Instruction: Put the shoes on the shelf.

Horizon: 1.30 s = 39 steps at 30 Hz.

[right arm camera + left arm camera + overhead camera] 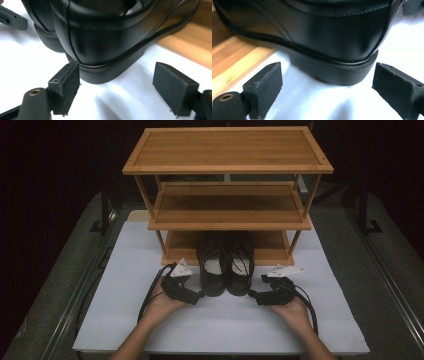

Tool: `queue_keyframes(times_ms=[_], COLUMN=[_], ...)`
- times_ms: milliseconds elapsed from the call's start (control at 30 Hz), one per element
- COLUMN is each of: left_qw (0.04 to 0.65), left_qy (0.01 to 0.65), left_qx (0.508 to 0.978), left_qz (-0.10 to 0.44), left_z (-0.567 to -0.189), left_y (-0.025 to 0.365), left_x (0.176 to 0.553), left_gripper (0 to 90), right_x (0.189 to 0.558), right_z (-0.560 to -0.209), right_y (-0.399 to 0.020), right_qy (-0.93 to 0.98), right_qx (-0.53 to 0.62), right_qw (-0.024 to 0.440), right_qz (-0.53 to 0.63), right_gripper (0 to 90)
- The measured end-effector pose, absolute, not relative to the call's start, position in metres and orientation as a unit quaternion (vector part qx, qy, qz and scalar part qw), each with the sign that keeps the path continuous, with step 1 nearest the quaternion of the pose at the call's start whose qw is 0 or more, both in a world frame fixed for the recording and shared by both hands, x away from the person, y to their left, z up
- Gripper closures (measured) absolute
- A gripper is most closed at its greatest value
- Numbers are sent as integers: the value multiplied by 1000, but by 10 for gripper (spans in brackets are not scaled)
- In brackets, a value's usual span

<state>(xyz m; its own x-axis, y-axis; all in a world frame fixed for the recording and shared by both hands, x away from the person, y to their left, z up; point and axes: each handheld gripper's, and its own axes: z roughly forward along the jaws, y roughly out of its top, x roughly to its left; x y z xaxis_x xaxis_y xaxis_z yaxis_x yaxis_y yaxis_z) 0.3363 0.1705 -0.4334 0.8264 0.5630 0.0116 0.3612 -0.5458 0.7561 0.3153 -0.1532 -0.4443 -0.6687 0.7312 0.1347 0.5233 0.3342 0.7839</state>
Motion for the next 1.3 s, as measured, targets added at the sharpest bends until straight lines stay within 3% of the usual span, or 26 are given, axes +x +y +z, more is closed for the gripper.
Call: queue_keyframes(times_ms=[100,567,1300], left_qw=[376,353,373], left_qy=[257,253,293], left_qx=[881,889,872], left_qz=[132,143,118], left_z=[-440,-452,-438], left_y=[163,147,146], left_x=[336,340,363], left_gripper=[29,26,17], right_x=[315,321,335], right_z=[-449,-456,-446], right_y=[-146,-123,-118], right_qy=[814,824,805], right_qx=[382,375,397], right_qw=[117,125,134], right_qz=[422,406,420], right_gripper=[189,155,157])
